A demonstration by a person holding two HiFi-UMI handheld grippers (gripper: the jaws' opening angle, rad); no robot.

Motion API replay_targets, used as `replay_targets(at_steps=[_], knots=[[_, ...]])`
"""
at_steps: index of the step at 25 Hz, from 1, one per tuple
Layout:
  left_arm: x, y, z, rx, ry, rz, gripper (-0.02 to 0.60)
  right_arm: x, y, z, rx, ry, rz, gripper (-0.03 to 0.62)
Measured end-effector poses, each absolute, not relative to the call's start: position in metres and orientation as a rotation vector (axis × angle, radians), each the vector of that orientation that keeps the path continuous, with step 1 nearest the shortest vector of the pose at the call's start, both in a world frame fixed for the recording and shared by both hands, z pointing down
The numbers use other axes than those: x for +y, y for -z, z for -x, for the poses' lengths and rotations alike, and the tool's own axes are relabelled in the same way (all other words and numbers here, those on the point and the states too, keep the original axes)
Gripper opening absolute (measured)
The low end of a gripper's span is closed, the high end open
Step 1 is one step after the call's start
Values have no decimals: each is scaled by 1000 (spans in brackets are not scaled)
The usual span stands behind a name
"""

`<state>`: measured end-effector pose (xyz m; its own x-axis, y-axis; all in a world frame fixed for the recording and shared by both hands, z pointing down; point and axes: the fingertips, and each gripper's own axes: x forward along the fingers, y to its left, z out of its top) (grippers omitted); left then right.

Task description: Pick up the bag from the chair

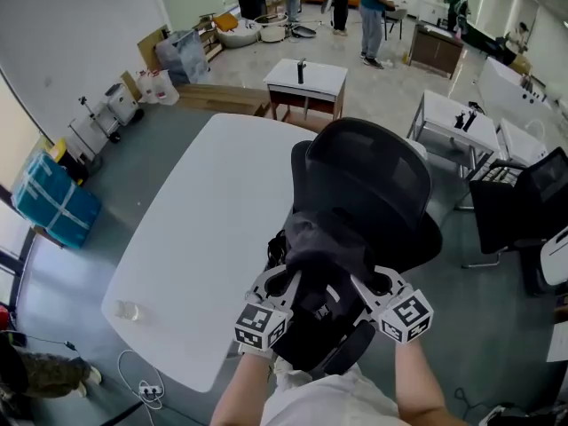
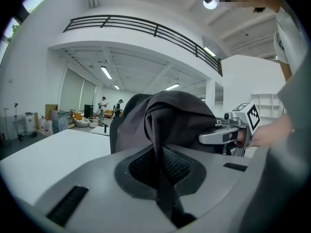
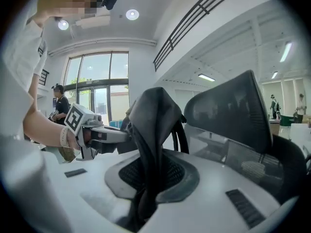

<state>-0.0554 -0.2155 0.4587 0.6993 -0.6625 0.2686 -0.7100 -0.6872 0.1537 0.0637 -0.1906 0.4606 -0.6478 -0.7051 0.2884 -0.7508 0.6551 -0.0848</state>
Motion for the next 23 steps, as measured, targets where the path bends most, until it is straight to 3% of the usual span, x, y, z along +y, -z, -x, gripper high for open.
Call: replay_targets(at_steps=[23], knots=[[-213, -368, 31, -1044, -176, -2836, 35, -184, -372, -88, -2702, -97, -1333, 49]])
